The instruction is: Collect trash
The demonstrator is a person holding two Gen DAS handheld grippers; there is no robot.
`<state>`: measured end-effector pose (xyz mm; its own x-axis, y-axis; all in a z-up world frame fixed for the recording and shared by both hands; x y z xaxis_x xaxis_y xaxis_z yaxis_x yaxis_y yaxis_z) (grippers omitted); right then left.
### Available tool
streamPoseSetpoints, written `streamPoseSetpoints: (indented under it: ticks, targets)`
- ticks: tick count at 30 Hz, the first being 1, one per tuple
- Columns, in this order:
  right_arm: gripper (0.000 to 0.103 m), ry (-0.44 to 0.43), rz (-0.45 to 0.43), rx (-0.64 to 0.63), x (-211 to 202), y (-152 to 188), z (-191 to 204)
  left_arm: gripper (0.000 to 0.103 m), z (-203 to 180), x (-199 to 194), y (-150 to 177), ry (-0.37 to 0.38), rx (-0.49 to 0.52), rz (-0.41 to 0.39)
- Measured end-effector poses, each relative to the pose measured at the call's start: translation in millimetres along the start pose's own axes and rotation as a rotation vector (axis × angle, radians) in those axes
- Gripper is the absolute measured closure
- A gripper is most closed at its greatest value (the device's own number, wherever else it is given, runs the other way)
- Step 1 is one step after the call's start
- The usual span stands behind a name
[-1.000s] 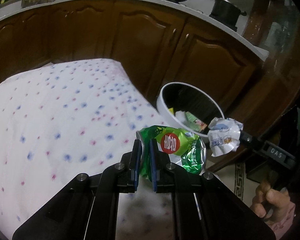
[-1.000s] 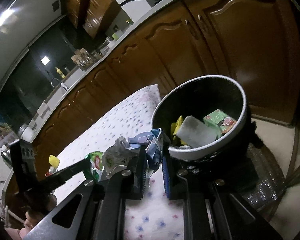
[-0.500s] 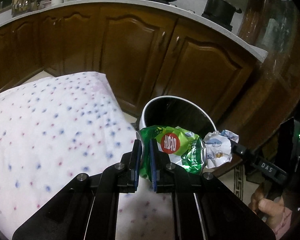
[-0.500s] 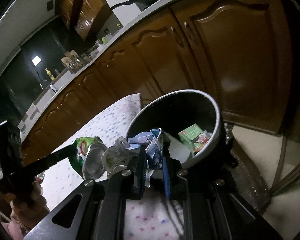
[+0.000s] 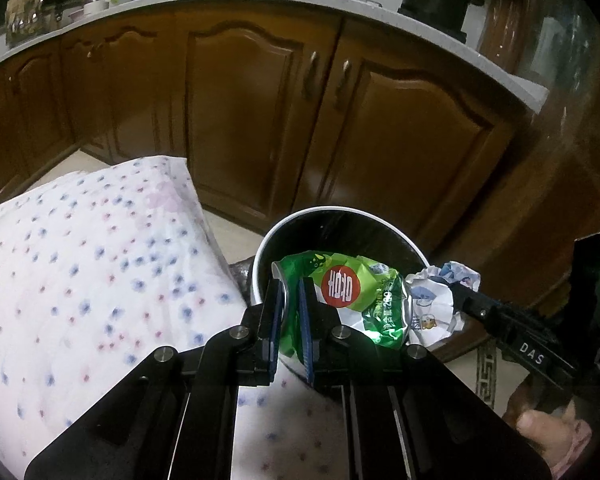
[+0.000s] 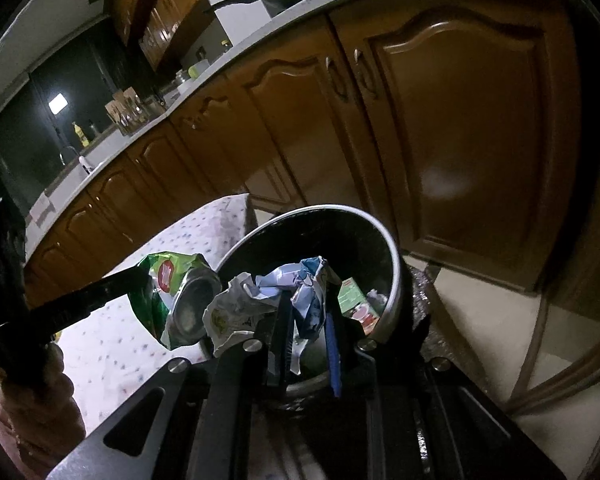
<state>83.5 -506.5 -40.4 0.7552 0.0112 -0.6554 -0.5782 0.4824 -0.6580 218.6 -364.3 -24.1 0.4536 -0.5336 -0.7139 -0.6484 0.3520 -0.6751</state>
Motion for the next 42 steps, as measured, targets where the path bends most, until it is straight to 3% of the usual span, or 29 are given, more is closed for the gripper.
streamPoseSetpoints:
  ticks: [19, 25, 26, 28, 30, 36, 38, 42]
  targets:
    - [0.084, 0.072, 0.083, -0.082, 30.3, -5.3, -3.8, 0.095, -5.1, 39.8, -3.2, -0.023, 0.012, 0.068]
    - [0.073, 0.084, 0.097, -0.089, 34.8, -8.7, -4.7, 0.093, -3.6, 44.7, -1.4, -0.013, 0.005, 0.095]
    - [0.070, 0.085, 0.098, -0.087, 34.5, -9.6, -5.6, 0.091, -2.8, 44.7, -1.3, -0.013, 0.002, 0.098]
    - [0.058, 0.087, 0.095, -0.083, 33.7, -11.0, -5.9, 0.068, -0.2, 44.1, -1.3, -0.014, -0.008, 0.101]
    - [0.055, 0.088, 0.095, -0.083, 32.5, -11.7, -5.5, 0.056, 2.5, 40.6, -1.3, -0.019, -0.016, 0.090]
    - [0.047, 0.073, 0.076, -0.061, 22.3, -9.4, -3.9, 0.053, 16.1, 20.3, 7.9, -0.015, -0.059, 0.061]
    - [0.039, 0.056, 0.051, -0.041, 15.0, -7.4, -0.5, 0.045, 25.4, 8.8, 15.3, -0.024, -0.088, 0.036]
    - [0.023, 0.030, -0.035, -0.008, -8.1, 6.7, 14.2, 0.044, 39.7, -16.9, 38.3, -0.030, -0.133, -0.006]
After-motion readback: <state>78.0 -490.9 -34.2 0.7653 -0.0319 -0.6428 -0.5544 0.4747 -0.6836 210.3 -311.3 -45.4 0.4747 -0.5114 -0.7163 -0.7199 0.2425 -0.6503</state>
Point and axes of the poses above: each gripper's, at about its wrist camera, not at the fingertips, and x roughly the way its jaws point, z to its left, y to its underside, the point moved 6 cm from there along x, roughly the way its jaws point, and after that the axes turned 1 degree about x, right-handed, at the moved point
